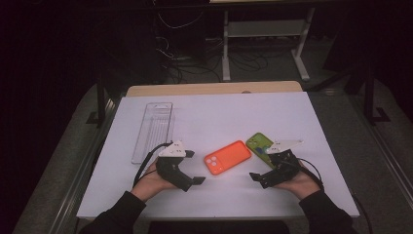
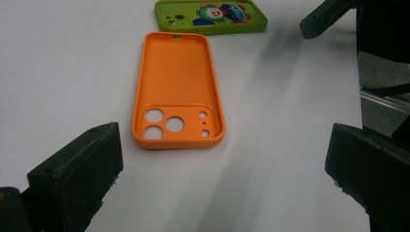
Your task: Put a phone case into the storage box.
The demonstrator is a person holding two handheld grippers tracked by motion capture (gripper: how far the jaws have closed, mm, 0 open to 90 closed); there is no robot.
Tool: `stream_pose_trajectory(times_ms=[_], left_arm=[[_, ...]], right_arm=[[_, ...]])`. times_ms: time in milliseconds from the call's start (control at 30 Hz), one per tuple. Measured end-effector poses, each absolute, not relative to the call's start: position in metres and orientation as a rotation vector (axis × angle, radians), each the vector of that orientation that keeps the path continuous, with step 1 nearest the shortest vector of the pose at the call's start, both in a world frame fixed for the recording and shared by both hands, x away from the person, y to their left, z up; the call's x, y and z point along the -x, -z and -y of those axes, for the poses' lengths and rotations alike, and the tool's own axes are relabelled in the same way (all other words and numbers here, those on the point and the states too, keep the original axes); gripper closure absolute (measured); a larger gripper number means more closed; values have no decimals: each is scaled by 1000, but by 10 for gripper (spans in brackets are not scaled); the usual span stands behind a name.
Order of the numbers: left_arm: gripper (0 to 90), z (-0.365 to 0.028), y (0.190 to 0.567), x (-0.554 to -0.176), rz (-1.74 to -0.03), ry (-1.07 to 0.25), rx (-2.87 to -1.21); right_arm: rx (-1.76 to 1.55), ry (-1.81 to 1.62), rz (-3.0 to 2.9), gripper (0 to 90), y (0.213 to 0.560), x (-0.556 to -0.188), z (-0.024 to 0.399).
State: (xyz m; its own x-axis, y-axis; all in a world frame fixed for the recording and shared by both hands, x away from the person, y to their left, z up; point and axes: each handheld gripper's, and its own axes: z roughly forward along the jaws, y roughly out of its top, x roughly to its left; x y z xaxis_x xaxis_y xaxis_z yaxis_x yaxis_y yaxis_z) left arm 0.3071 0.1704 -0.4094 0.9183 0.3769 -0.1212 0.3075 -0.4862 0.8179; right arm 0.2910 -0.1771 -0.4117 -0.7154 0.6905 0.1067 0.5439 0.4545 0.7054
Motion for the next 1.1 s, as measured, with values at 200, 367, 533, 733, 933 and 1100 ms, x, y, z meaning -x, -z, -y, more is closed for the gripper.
stream_pose_trajectory(times_ms=[200,367,533,733,933,1100], left_arm=[[0,-171,410,-308,-496,-91,-2115],[0,-171,410,-307,-493,-87,-2119],[0,-171,410,-308,-477,-95,-2129],[0,-171,410,-309,-480,-91,-2115],[0,-172,410,-310,-480,-90,-2107],[0,-171,410,-309,-496,-79,-2092]], right_arm=[[-1069,-1099,-2503,0,402,-299,180],[-1076,-1090,-2480,0,393,-308,184],[-1091,-1095,-2464,0,387,-316,188],[-1107,-1078,-2476,0,382,-325,191],[-1114,-1066,-2467,0,374,-335,194],[-1139,-1051,-2474,0,371,-346,196]])
